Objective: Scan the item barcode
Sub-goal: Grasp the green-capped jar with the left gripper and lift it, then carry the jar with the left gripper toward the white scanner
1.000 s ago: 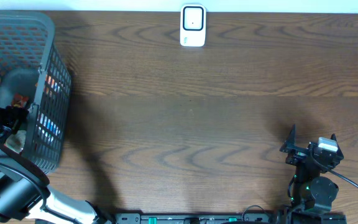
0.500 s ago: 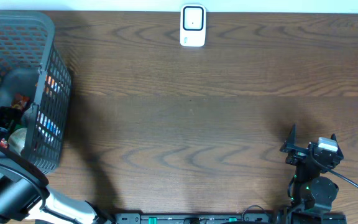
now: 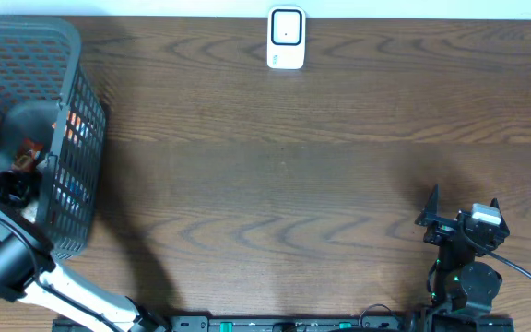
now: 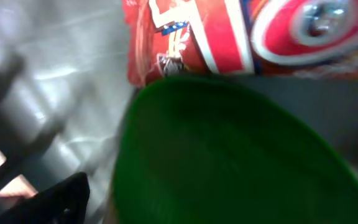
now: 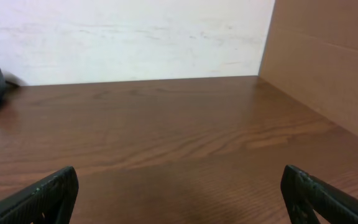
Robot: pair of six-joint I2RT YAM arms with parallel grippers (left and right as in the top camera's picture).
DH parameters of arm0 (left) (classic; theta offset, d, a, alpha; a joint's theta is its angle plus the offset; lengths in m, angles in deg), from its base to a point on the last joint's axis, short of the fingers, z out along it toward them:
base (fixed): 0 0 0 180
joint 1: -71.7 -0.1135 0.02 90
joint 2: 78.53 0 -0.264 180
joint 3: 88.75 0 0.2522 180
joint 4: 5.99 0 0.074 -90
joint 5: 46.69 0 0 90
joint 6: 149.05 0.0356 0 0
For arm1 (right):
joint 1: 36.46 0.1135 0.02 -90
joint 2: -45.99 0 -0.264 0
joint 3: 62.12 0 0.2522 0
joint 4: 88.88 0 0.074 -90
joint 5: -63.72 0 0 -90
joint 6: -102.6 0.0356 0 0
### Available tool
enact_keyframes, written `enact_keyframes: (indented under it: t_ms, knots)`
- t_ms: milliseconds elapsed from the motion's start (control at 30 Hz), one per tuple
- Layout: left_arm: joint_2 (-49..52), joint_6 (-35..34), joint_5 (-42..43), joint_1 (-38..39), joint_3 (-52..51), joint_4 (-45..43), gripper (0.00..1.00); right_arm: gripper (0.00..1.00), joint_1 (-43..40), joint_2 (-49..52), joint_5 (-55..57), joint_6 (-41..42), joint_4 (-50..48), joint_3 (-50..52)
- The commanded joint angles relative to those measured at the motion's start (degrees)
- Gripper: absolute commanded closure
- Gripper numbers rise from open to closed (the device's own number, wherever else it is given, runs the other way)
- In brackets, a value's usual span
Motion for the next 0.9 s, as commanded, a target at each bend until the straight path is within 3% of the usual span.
enact_keyframes:
  t_ms: [0, 67, 167, 467, 867]
  knots:
    - [0.5, 0.7, -0.7, 0.0, -0.5, 0.3, 0.21, 0.01, 0.3, -0.2, 0.1, -0.7, 0.2, 0.1]
    - [-0.1, 0.7, -0.5, 0.0, -0.1, 1.0, 0.34, 0.01, 0.3, -0.2, 0.1, -0.7, 0.2, 0.1]
    - [-1.8, 0.7, -0.5, 0.0, 1.6, 3.3, 0.45, 0.01, 0.3, -0.2, 0.1, -0.7, 0.2, 0.1]
    - [-14.6, 0.7, 3.2, 0.0, 10.8, 9.4, 0.45, 0.01, 0.3, -0.2, 0.1, -0.7, 0.2, 0.1]
    - [-39.7, 0.3, 29.2, 2.4, 15.6, 10.3, 0.45, 0.01, 0.3, -0.2, 0.1, -0.7, 0.2, 0.1]
